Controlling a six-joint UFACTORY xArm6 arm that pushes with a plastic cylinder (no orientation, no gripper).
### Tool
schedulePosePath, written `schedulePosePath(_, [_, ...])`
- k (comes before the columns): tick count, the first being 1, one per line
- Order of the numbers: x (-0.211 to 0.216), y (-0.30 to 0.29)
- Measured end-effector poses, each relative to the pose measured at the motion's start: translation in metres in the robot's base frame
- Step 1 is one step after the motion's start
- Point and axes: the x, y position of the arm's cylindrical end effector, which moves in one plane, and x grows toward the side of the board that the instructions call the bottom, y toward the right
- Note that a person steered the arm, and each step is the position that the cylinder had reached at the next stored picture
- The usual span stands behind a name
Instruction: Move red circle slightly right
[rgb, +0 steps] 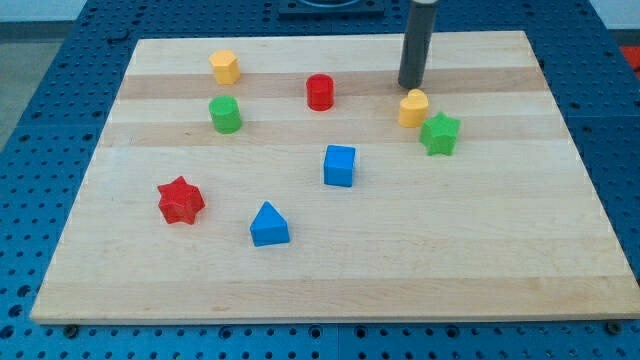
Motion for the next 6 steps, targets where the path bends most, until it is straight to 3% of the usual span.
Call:
schedulePosePath(1, [-0.040, -0.012])
schedulePosePath(2, [-0.054, -0.038])
schedulePosePath(5, [-0.035, -0.164])
schedulePosePath(6, [-0.005, -0.166])
